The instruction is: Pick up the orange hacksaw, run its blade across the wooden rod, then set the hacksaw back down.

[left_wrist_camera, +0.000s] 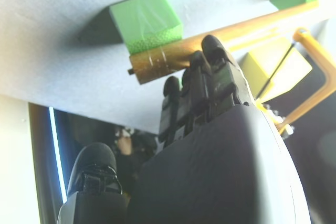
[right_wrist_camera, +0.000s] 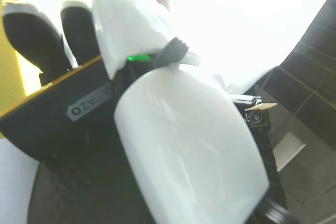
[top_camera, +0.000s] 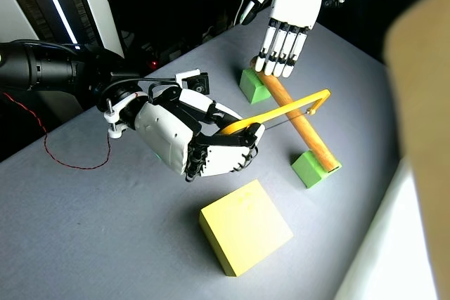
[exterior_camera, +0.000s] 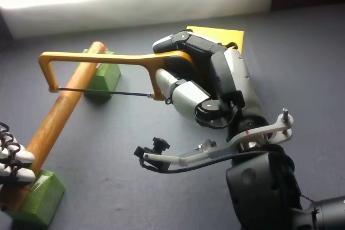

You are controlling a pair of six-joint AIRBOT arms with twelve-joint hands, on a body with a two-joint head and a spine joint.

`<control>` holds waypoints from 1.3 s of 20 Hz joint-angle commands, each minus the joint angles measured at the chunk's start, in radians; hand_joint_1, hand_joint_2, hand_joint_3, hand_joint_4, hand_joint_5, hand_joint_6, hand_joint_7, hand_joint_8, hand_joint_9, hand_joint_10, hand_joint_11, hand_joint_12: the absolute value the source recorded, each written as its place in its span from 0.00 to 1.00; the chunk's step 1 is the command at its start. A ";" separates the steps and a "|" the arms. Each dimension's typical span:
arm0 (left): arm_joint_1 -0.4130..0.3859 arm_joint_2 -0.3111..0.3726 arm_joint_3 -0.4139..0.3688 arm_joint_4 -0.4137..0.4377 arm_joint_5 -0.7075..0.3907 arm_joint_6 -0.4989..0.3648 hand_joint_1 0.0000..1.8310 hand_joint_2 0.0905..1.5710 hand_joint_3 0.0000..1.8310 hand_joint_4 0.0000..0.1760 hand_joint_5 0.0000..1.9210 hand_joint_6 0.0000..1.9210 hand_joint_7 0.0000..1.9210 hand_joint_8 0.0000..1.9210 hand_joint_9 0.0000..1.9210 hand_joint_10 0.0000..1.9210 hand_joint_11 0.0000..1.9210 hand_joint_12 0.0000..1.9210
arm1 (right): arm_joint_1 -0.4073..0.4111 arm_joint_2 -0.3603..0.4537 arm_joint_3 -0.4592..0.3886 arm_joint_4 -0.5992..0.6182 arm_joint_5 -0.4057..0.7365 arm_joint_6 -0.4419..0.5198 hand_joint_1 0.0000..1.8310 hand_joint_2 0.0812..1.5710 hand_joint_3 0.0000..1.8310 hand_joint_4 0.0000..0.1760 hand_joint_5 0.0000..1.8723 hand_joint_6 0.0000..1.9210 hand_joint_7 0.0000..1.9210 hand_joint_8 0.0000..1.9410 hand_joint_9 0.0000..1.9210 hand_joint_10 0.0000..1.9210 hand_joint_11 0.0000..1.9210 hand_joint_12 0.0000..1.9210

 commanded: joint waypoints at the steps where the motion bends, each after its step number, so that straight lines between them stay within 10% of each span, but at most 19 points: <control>1: -0.008 -0.006 0.005 -0.035 -0.016 0.001 0.00 0.76 0.00 0.00 0.07 0.00 0.05 0.00 0.06 0.00 0.00 0.24 | 0.014 0.000 -0.008 -0.098 0.061 0.010 0.76 0.70 0.00 0.00 0.48 0.42 0.48 0.57 0.51 0.71 0.51 0.75; 15: -0.003 -0.015 0.014 -0.035 -0.016 0.001 0.00 0.77 0.00 0.00 0.04 0.00 0.02 0.00 0.03 0.00 0.00 0.09 | 0.025 -0.010 0.009 -0.114 0.048 -0.184 0.75 0.73 0.00 0.00 0.44 0.48 0.44 0.63 0.47 0.75 0.49 0.75; 20: -0.003 -0.024 0.014 -0.035 -0.016 0.002 0.00 0.76 0.00 0.00 0.02 0.00 0.01 0.00 0.01 0.00 0.00 0.10 | 0.029 -0.042 0.040 -0.114 0.028 -0.177 0.69 0.71 0.00 0.00 0.47 0.49 0.53 0.61 0.60 0.58 0.55 0.66; 21: -0.003 -0.025 0.014 -0.035 -0.016 0.002 0.00 0.77 0.00 0.00 0.04 0.00 0.01 0.00 0.02 0.00 0.00 0.05 | 0.029 -0.049 0.046 -0.113 0.023 -0.177 0.73 0.74 0.00 0.00 0.43 0.50 0.43 0.69 0.47 0.73 0.49 0.70; 26: -0.003 -0.031 0.017 -0.035 -0.016 0.002 0.00 0.76 0.00 0.00 0.04 0.00 0.00 0.00 0.01 0.00 0.00 0.00 | 0.026 -0.094 0.081 -0.111 0.010 -0.162 0.74 0.75 0.00 0.00 0.40 0.54 0.40 0.71 0.44 0.76 0.48 0.71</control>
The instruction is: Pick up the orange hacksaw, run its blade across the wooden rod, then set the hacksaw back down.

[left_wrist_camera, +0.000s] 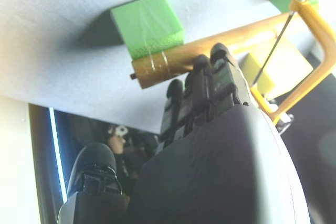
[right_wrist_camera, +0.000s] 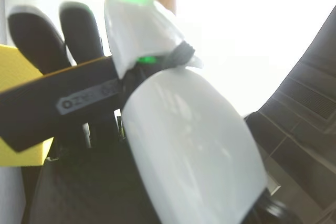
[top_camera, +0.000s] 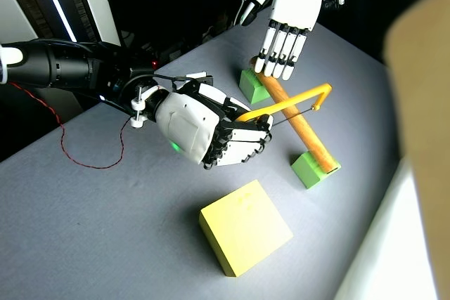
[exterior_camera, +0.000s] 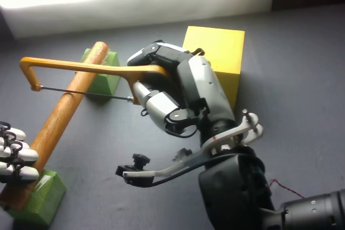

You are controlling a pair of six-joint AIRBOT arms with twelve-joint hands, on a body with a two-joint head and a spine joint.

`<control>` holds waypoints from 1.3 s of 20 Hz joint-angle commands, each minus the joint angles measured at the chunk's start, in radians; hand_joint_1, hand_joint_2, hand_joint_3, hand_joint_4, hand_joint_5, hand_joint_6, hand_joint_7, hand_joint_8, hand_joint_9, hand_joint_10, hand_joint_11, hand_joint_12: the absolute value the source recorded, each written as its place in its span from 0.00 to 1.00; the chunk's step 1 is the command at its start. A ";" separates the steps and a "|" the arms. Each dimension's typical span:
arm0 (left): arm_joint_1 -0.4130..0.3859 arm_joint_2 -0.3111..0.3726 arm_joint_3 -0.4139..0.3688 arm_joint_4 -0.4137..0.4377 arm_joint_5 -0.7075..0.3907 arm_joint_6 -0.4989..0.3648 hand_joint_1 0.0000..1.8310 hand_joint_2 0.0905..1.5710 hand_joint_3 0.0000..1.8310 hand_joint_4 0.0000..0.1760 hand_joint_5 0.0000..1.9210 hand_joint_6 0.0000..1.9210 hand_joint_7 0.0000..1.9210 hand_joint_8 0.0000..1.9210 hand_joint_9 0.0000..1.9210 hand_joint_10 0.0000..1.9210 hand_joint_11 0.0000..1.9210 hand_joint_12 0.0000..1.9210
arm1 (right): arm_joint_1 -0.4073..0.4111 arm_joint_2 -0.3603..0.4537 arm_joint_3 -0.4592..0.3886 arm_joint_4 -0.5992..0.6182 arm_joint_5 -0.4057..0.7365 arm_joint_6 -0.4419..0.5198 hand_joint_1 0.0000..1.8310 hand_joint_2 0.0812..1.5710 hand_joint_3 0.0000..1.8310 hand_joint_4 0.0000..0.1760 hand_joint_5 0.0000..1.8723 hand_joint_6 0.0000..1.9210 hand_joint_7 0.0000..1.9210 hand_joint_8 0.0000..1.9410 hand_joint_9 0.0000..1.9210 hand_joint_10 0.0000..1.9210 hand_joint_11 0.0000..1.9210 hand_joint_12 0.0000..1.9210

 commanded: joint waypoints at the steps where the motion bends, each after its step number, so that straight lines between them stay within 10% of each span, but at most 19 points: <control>1: -0.005 -0.015 0.002 -0.035 -0.011 0.002 0.00 0.76 0.00 0.00 0.03 0.00 0.01 0.00 0.02 0.00 0.02 0.01 | 0.009 -0.005 0.007 -0.099 0.061 0.019 0.70 0.73 0.00 0.00 0.45 0.51 0.48 0.69 0.51 0.68 0.51 0.68; 26: -0.009 -0.028 0.007 -0.035 -0.011 0.002 0.00 0.76 0.00 0.00 0.04 0.00 0.02 0.00 0.02 0.00 0.00 0.08 | 0.064 -0.124 0.253 -0.127 -0.158 0.127 0.69 0.71 0.00 0.00 0.48 0.46 0.51 0.66 0.56 0.60 0.52 0.66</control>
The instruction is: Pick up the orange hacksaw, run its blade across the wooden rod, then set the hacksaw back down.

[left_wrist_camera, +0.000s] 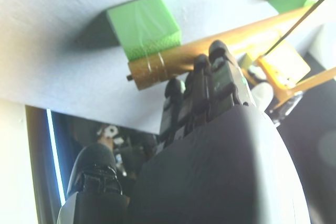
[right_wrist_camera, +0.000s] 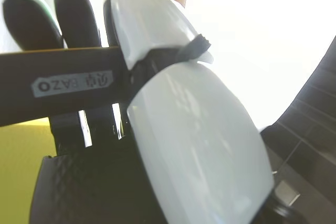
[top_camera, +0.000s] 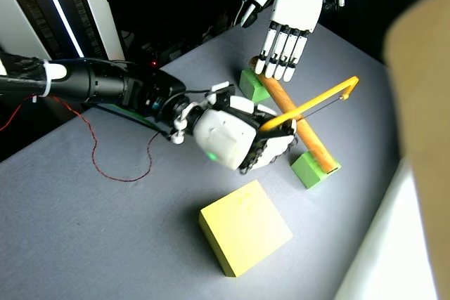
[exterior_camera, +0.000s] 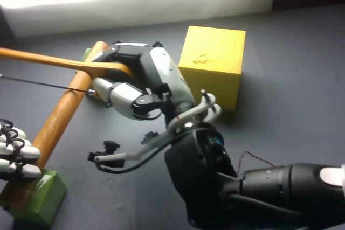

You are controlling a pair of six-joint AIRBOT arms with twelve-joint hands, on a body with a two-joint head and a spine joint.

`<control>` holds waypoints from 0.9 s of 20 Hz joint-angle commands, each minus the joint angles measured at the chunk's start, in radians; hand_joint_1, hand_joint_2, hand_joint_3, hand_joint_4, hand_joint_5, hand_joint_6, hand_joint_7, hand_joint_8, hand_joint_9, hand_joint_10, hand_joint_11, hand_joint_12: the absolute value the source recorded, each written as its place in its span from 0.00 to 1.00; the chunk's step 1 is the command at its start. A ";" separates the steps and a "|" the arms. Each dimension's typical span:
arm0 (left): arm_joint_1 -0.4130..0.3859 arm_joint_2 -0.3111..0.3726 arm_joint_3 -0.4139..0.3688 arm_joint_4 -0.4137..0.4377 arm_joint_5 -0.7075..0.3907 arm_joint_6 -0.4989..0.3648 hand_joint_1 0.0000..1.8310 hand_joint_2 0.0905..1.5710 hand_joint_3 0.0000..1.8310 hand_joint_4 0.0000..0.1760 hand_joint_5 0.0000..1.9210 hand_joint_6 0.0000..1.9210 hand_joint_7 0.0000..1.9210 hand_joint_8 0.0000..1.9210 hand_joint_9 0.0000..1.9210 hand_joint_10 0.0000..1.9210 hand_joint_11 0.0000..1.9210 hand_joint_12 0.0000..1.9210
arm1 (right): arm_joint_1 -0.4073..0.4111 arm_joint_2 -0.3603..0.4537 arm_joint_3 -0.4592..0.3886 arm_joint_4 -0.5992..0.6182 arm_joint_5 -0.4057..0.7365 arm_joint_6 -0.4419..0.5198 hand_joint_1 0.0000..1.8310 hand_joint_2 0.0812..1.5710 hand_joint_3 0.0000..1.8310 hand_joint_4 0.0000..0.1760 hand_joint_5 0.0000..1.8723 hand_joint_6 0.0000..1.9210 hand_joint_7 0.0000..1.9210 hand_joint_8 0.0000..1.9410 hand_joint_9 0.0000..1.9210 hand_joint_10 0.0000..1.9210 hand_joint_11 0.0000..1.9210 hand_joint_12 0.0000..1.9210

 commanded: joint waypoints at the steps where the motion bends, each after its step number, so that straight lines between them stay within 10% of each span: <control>1: -0.008 -0.017 -0.003 -0.026 -0.010 0.000 0.00 0.76 0.00 0.00 0.04 0.00 0.02 0.00 0.02 0.00 0.00 0.08 | 0.016 -0.002 0.006 -0.075 0.061 0.011 0.69 0.71 0.00 0.00 0.48 0.47 0.51 0.65 0.56 0.60 0.52 0.66; 9: -0.008 -0.019 -0.002 -0.026 -0.010 0.000 0.00 0.76 0.00 0.00 0.04 0.00 0.02 0.00 0.04 0.00 0.00 0.11 | 0.016 0.002 0.000 -0.086 0.037 0.019 0.69 0.71 0.00 0.00 0.48 0.46 0.52 0.64 0.58 0.61 0.54 0.66; 18: -0.008 -0.017 -0.006 -0.027 -0.010 0.000 0.00 0.76 0.00 0.00 0.03 0.00 0.01 0.00 0.02 0.00 0.00 0.08 | -0.043 0.208 -0.209 -0.092 0.060 -0.041 0.69 0.71 0.00 0.00 0.47 0.48 0.52 0.64 0.58 0.63 0.55 0.67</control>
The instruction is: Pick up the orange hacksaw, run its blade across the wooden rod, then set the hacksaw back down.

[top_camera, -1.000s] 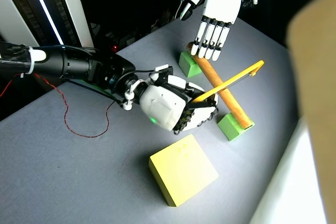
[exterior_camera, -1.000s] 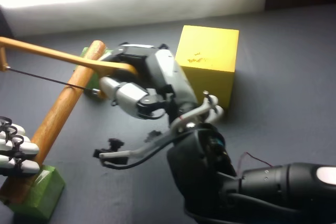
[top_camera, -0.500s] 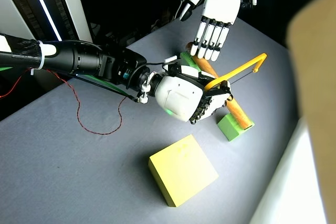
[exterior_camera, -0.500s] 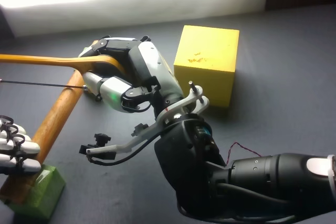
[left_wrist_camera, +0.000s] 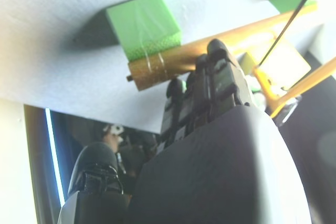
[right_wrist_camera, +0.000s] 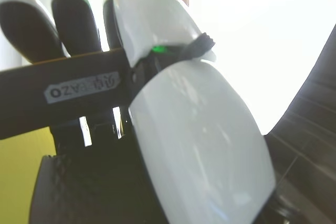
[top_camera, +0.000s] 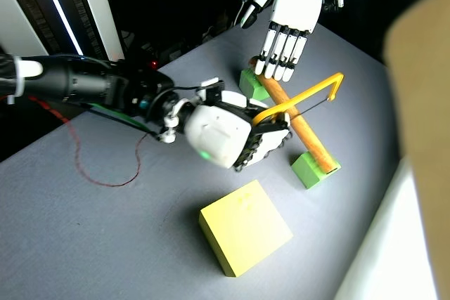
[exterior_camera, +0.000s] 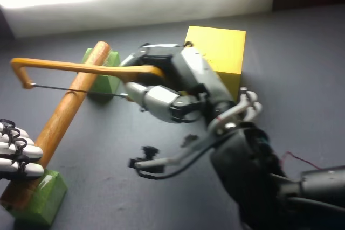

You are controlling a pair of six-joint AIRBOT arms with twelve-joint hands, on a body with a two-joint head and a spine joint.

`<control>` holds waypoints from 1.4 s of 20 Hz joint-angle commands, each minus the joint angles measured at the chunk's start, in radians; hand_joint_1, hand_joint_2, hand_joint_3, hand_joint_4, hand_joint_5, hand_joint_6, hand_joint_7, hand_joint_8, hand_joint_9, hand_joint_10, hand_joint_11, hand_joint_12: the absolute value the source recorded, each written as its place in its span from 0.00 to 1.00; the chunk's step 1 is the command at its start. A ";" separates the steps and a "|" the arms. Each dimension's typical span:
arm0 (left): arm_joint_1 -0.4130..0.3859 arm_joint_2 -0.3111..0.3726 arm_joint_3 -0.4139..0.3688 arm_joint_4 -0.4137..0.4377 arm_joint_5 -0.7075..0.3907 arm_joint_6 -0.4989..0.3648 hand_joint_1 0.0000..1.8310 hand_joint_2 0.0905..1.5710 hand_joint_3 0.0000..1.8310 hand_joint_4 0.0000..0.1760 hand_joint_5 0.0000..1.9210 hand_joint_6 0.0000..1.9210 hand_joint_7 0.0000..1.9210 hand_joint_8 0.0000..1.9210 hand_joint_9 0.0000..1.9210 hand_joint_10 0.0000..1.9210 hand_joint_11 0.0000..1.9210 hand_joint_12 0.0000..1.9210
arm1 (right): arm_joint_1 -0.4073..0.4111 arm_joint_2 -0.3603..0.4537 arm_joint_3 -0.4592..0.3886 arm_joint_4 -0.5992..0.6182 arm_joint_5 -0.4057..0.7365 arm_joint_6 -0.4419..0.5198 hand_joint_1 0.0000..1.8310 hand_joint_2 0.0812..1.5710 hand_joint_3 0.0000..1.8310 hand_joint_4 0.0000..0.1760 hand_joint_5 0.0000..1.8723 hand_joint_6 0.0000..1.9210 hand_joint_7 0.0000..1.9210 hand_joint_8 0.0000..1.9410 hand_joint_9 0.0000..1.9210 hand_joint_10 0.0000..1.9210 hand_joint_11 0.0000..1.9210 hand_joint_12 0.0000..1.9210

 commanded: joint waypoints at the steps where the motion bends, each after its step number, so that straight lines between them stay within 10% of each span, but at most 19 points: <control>1: -0.008 -0.012 -0.005 -0.024 -0.008 -0.001 0.00 0.76 0.00 0.00 0.04 0.00 0.02 0.00 0.02 0.00 0.00 0.08 | -0.004 0.013 -0.020 -0.083 0.075 0.012 0.69 0.71 0.00 0.00 0.48 0.47 0.52 0.64 0.58 0.64 0.54 0.68; 18: -0.008 -0.009 -0.009 -0.037 -0.005 0.002 0.00 0.76 0.00 0.00 0.03 0.00 0.01 0.00 0.01 0.00 0.00 0.02 | 0.006 0.328 -0.291 -0.145 0.179 -0.014 0.69 0.71 0.00 0.00 0.47 0.49 0.53 0.61 0.58 0.62 0.55 0.67; 28: -0.008 -0.006 -0.008 -0.052 -0.001 0.003 0.00 0.75 0.00 0.00 0.06 0.00 0.04 0.00 0.04 0.00 0.00 0.18 | -0.194 0.514 -0.551 -0.159 0.316 0.067 0.69 0.70 0.00 0.00 0.48 0.47 0.53 0.61 0.57 0.65 0.54 0.70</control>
